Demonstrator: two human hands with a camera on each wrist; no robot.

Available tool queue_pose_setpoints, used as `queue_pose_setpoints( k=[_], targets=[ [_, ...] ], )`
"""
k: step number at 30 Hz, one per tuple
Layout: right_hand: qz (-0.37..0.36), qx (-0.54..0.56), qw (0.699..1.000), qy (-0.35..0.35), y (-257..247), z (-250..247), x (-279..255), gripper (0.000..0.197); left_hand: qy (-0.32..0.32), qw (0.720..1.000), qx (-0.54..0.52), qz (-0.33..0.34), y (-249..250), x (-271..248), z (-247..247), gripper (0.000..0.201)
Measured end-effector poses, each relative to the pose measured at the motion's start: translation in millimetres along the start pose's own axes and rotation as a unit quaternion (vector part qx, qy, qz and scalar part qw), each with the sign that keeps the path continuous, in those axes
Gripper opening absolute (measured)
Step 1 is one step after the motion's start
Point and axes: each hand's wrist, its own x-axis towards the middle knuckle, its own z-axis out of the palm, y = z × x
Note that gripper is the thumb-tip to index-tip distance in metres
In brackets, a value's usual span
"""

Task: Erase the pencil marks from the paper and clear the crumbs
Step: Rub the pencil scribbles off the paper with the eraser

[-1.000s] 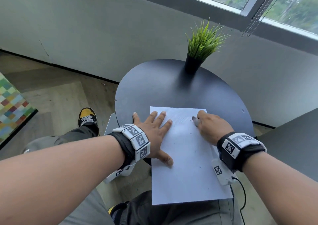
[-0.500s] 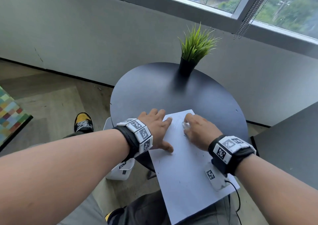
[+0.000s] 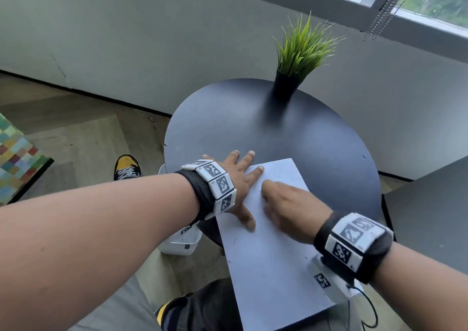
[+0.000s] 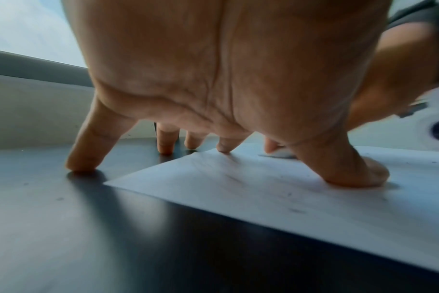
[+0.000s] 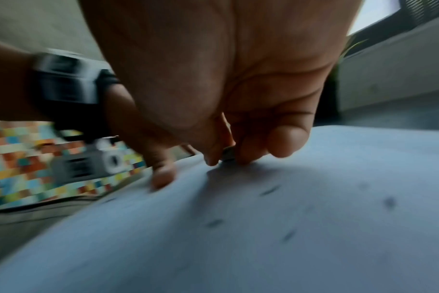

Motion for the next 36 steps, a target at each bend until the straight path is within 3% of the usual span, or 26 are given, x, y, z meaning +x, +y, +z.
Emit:
queue_pose_setpoints(
  k=[3, 7, 8, 10, 12, 15, 17, 21, 24, 26, 31, 34, 36],
  targets=[
    [-0.063, -0.031, 0.998, -0.002, -2, 3, -6, 0.013, -0.007, 1.000, 0.007, -0.003, 0, 3, -4, 0.144],
    [0.030, 0.001, 0.998, 0.053, 25, -10, 17, 0.014, 0.003, 1.000, 0.026, 0.005, 1, 2, -4, 0.142],
    [0.024, 0.001, 0.998, 0.060, 26, -8, 17, 0.015, 0.001, 1.000, 0.027, 0.009, 1, 2, -5, 0.142],
    [-0.023, -0.012, 0.999, 0.035, 11, -1, 6, 0.006, -0.009, 1.000, 0.024, 0.012, 1, 1, -6, 0.143],
    [-0.066, -0.018, 0.998, -0.017, 3, 4, -5, 0.014, -0.020, 0.999, 0.025, 0.012, 1, -1, -8, 0.144],
    [-0.005, -0.020, 0.999, 0.029, 19, -10, 9, 0.005, -0.022, 0.999, 0.041, 0.015, 4, -4, -14, 0.140],
    [0.026, -0.025, 0.998, 0.056, 27, -13, 13, 0.010, -0.023, 0.998, 0.052, 0.016, 8, -6, -17, 0.138],
    [-0.058, -0.045, 0.997, -0.019, -11, 3, -9, 0.014, -0.034, 0.998, 0.048, 0.010, 8, -8, -18, 0.141],
    [-0.001, -0.047, 0.999, 0.027, 4, -6, 7, 0.005, -0.033, 0.998, 0.054, 0.013, 8, -7, -19, 0.138],
    [0.025, -0.043, 0.997, 0.060, 18, -14, 17, 0.010, -0.034, 0.998, 0.056, 0.012, 10, -9, -20, 0.137],
    [-0.044, -0.078, 0.996, -0.025, -19, -2, -11, 0.016, -0.041, 0.998, 0.049, 0.011, 8, -6, -17, 0.141],
    [0.028, -0.094, 0.995, 0.013, -2, -11, 12, 0.027, -0.039, 0.998, 0.047, 0.010, 10, -6, -19, 0.139],
    [0.056, -0.079, 0.995, 0.038, 5, -16, 21, 0.025, -0.039, 0.998, 0.045, 0.008, 11, -6, -20, 0.139]
  ],
)
